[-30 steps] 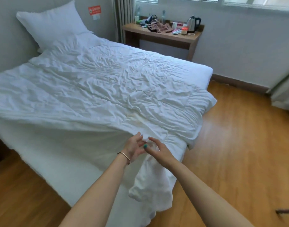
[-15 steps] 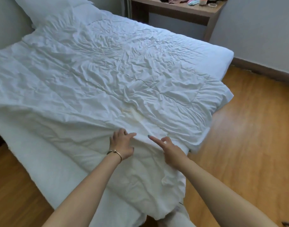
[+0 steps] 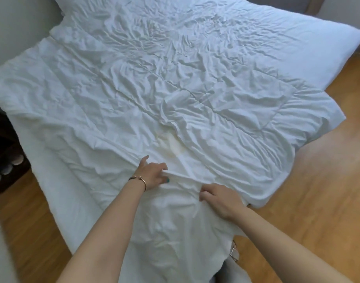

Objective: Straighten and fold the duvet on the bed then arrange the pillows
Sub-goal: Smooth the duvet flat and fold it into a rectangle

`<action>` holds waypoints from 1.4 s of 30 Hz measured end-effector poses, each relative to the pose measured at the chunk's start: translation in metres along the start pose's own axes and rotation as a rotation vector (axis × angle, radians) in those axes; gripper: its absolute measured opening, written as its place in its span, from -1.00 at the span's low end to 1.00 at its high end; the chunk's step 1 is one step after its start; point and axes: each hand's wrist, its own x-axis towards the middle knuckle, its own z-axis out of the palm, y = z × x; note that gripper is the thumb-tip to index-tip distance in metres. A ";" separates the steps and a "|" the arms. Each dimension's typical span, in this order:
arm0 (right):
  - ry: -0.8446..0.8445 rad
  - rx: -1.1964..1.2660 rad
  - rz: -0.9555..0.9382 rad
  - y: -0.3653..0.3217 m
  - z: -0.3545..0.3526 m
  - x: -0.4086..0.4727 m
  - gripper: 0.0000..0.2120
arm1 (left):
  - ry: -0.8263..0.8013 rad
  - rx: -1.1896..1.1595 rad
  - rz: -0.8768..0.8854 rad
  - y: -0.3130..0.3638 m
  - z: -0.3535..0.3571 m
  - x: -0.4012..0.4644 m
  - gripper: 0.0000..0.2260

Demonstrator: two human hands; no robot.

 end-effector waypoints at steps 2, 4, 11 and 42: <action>0.017 -0.060 -0.032 0.005 -0.008 0.004 -0.83 | -0.056 0.089 0.034 -0.010 -0.011 0.004 -0.65; 0.062 -0.018 -0.090 0.016 -0.020 0.003 -0.79 | 0.028 0.131 0.055 -0.022 -0.023 0.011 -0.73; 0.282 -0.045 -0.058 0.033 -0.091 -0.004 -0.39 | 0.384 -0.178 0.294 -0.009 -0.101 0.068 -0.63; 0.406 0.099 0.439 0.391 -0.353 0.151 -0.36 | 0.423 -0.078 0.177 0.291 -0.205 0.518 -0.37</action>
